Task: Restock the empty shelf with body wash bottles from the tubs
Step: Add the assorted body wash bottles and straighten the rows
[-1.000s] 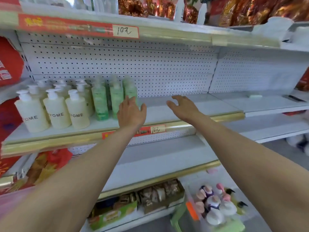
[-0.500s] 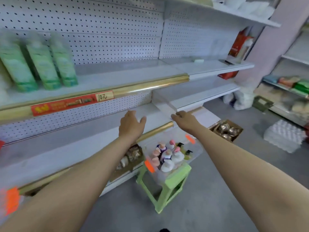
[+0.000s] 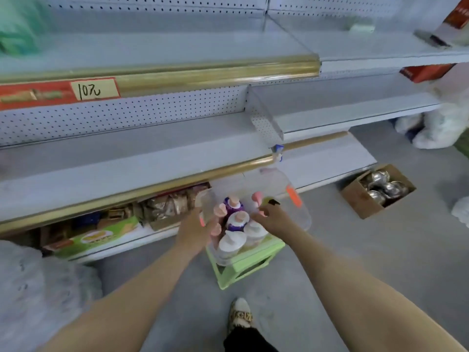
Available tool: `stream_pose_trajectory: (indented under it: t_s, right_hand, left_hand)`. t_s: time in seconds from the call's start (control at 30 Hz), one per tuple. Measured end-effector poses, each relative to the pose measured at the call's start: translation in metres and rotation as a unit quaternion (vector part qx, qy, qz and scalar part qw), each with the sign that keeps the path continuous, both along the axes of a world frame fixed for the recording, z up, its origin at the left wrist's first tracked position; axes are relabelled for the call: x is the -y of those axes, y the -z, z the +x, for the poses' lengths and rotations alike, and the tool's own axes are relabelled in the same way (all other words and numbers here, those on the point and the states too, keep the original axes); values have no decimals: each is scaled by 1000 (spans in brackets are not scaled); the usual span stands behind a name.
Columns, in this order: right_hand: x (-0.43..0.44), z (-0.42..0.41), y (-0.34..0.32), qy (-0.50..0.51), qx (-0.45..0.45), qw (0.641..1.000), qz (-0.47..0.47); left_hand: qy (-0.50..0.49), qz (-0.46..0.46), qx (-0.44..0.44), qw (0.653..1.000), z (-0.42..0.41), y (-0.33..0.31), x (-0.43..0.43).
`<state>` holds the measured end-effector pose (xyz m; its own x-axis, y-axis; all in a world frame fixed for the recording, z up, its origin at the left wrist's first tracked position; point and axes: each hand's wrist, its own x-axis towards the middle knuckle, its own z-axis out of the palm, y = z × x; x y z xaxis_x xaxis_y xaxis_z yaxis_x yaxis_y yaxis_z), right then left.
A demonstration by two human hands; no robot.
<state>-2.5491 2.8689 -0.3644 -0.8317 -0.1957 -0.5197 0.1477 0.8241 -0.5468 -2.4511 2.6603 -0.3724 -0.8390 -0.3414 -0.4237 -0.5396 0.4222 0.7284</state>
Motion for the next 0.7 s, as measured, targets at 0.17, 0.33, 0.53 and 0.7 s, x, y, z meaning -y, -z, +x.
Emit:
stream_pose_trajectory:
  t_s: [0.17,0.33,0.53,0.7]
  right_hand:
    - [-39,-32,52,-38,43,998,2]
    - [-47,-52,91,-61,57,996,-28]
    - [-50,-57,129,-77,44,994,-72]
    - [-55,-67,141,-88,58,990,-97]
  left_hand:
    - [-14,56,49,997,-7,52,-49]
    - [-29,80,79,993,-19,85,-67]
    - [-45,98,89,990,-35,116,-72]
    - [-64,127,80,987,-40,131,-77]
